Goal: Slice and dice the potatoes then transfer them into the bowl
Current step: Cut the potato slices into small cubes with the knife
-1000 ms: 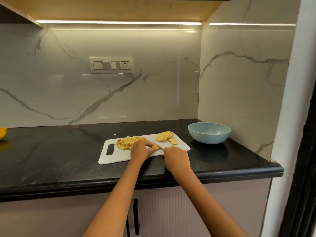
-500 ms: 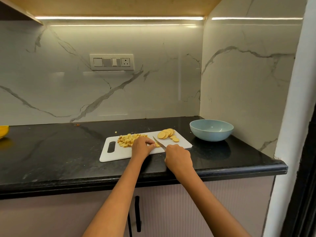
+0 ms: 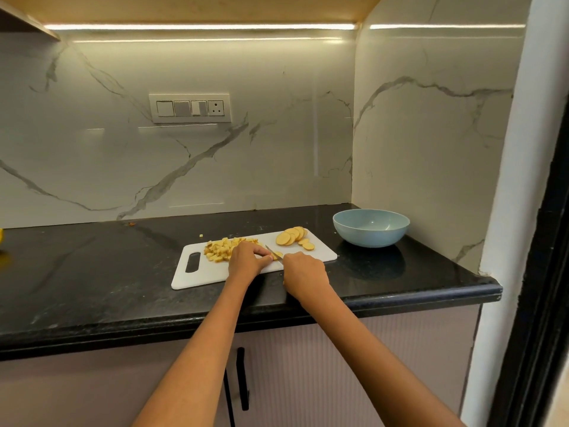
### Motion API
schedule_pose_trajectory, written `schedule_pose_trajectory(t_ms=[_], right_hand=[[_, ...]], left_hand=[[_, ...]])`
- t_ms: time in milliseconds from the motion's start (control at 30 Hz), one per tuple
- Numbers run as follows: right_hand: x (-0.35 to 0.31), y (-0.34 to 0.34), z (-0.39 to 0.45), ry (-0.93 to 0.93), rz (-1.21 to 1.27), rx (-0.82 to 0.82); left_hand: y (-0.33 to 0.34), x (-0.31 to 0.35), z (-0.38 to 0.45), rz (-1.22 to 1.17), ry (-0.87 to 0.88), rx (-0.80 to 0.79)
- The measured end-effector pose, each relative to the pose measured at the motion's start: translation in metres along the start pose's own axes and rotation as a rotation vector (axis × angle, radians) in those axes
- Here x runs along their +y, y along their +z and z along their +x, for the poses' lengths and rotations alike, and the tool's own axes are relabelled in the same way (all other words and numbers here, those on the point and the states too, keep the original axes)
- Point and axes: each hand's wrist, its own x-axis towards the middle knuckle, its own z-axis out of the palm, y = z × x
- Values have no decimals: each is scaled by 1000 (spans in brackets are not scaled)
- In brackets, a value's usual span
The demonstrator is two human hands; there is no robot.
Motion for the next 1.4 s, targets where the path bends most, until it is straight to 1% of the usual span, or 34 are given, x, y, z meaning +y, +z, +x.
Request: schedule_pose_trajectory(t_ms=[267,367,467,533,1000,1167,1400], right_hand=[[4,2,-8,-8,-39,33],[4,2,-3,18,7,31],[8,5,-4,71,72,34],[8,6,-6,73,83,48],[2,9,-1,24,27,62],[3,8,-1,24,28,48],[0,4,8,-1,1,3]], left_hand=[[0,2,-4,3,2,13],[0,3,-5,2,-1,18],[0,3,-3,-7,-28,75],[-1,3,-2,-23,-44,101],[0,3,-2,-12,-59,99],[0,3,-1,-14,-64,94],[-3,1,2,-2,-52,48]])
